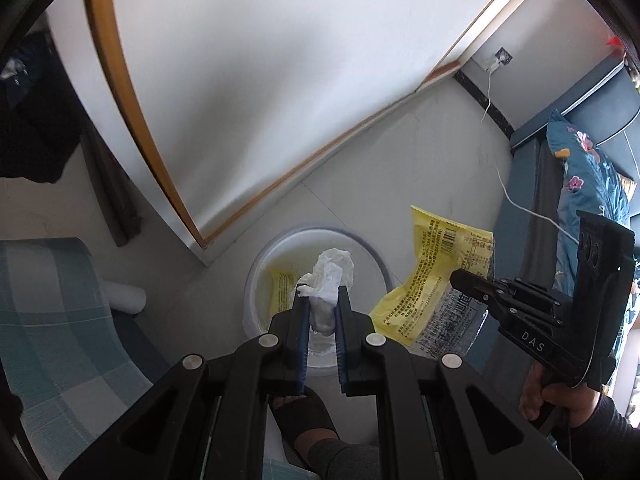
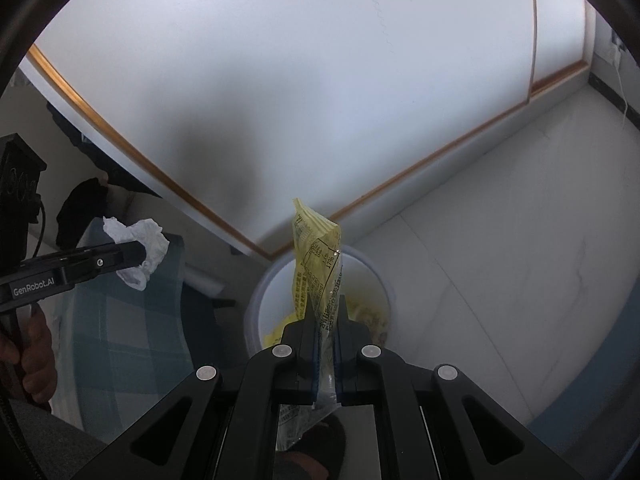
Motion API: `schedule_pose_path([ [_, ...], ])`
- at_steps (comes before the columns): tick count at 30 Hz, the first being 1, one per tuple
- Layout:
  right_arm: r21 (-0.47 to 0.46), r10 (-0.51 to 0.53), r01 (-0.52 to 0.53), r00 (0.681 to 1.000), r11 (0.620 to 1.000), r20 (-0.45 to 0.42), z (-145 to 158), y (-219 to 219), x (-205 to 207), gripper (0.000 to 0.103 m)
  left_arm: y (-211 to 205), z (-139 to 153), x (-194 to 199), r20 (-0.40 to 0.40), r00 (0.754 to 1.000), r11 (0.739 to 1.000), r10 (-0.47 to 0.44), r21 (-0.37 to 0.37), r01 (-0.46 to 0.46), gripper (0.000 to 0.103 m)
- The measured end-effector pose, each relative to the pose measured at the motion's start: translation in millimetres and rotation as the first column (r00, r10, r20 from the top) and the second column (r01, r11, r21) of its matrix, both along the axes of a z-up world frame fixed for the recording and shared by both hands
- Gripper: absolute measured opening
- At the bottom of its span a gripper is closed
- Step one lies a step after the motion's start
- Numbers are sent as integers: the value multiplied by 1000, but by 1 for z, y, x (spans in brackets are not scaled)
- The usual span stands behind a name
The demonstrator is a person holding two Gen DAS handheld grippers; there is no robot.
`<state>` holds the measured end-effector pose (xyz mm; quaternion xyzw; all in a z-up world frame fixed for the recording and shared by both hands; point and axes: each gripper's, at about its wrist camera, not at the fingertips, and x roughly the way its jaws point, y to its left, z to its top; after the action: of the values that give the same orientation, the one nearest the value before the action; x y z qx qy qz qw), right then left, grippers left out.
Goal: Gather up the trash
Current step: 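Open both grippers to drop the tissue and wrapper into the bin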
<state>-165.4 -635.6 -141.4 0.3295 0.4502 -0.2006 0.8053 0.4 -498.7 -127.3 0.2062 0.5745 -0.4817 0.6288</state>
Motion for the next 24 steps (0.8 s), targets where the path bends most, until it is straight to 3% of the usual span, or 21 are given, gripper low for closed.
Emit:
schedule_pose_path([
  [8, 92, -22, 27, 998, 995, -53, -47, 0, 19, 4, -25, -48, -7, -134, 991, 993, 4, 114, 11, 7],
  [18, 171, -44, 54, 997, 984, -63, -79, -7, 28, 8, -32, -77, 4, -202, 976, 983, 76, 179, -40, 8],
  [24, 184, -35, 50, 996, 982, -86, -89, 0, 43, 14, -35, -79, 3, -206, 973, 972, 102, 227, -54, 12],
])
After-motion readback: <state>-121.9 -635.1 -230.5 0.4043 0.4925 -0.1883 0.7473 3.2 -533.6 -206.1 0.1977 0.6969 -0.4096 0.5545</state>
